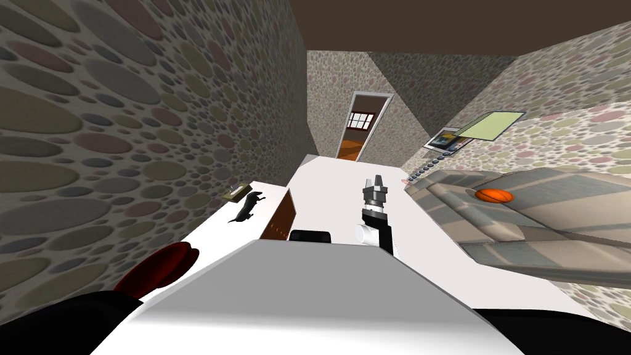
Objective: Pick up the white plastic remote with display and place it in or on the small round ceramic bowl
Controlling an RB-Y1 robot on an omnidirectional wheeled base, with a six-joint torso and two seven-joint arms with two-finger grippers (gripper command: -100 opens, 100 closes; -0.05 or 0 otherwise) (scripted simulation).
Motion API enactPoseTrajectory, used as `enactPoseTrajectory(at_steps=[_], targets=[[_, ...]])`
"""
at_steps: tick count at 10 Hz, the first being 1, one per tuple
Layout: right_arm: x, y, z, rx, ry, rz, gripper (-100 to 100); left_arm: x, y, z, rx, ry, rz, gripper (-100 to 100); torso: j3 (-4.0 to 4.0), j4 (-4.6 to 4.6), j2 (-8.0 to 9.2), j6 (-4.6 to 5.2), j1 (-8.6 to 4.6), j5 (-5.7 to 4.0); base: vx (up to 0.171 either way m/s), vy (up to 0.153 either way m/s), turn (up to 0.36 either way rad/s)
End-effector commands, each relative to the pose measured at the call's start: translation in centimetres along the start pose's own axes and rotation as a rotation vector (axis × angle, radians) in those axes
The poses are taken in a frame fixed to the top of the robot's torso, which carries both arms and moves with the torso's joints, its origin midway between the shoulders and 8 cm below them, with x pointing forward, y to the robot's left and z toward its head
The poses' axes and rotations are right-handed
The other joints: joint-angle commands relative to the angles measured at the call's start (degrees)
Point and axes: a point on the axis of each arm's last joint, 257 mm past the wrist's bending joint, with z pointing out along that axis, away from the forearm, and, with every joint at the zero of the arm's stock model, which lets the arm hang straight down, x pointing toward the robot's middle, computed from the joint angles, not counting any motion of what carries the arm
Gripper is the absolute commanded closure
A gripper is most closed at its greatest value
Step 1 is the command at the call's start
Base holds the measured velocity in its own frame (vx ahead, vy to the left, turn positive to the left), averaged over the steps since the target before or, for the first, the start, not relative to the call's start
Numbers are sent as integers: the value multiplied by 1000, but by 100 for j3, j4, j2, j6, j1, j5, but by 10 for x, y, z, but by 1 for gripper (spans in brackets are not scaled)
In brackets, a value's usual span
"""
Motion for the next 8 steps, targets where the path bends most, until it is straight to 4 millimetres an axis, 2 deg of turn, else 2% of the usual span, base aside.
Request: enactPoseTrajectory(at_steps=[1, 5, 8], targets=[[0, 0, 0, 0, 0, 0, 0, 2, 0, -1, 9, 10, -35, 100, 0, 0, 0, 0, 0, 0, -3, -6, -49], [0, 0, 0, 0, 0, 0, 0, -4, 2, -6, 27, 25, -75, 100, -11, -4, -18, 8, 1, -2, 24, -3, -57], [0, 0, 0, 0, 0, 0, 0, -14, 2, -13, 38, 33, -76, 100, -22, -9, -37, 16, 5, -3, 65, 11, -74]])
